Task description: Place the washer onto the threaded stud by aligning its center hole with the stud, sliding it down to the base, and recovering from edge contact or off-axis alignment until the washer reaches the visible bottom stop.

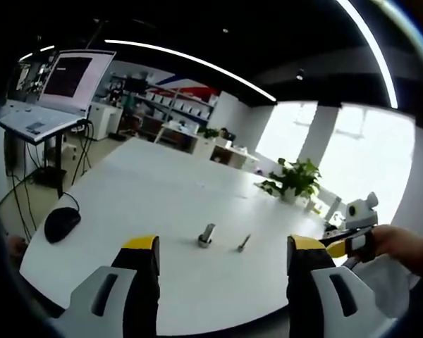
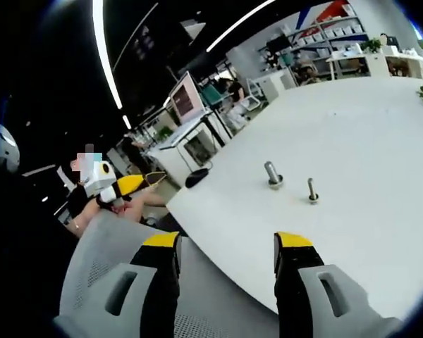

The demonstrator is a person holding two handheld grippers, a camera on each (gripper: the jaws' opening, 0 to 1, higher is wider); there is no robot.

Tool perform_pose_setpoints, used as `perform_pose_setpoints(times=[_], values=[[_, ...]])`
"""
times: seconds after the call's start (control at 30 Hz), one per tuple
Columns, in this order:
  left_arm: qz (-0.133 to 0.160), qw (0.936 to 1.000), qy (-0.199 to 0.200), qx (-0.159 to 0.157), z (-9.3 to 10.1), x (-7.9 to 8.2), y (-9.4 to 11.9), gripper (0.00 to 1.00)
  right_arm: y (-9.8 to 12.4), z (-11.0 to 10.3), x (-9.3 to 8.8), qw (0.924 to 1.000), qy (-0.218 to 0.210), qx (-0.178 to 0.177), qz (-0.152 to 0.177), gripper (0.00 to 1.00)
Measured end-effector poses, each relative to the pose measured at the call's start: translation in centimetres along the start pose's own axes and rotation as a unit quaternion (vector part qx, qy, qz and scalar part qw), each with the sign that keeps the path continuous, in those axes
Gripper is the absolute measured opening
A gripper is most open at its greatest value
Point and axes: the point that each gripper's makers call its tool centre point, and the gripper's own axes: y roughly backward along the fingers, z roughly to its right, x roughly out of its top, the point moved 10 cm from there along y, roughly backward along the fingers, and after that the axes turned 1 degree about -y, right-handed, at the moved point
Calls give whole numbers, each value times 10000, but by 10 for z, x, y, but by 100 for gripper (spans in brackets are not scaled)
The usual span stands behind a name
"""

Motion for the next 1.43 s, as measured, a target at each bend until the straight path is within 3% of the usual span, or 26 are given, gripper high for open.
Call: perform_pose_setpoints(times=[0.17,0.4,0.6,0.9,1.0,1.43], values=[[-8,10000,88,-23,0,0,0,71,-2,5,-4,9997,-14,-106,-233,55],[-3,10000,24,0,1,0,0,71,-1,7,-5,9995,81,-118,-296,52],[-59,9999,91,-10,1,-1,-1,70,2,22,-10,9980,113,-250,-574,51],[-74,9998,184,-7,1,-2,-1,70,3,31,-10,9977,102,-283,-603,51],[-99,9996,255,-35,0,-2,-1,70,3,35,-14,9966,55,-421,-706,45],[-90,9997,207,-12,1,-2,-2,67,1,35,-17,9968,-166,-445,-637,48]])
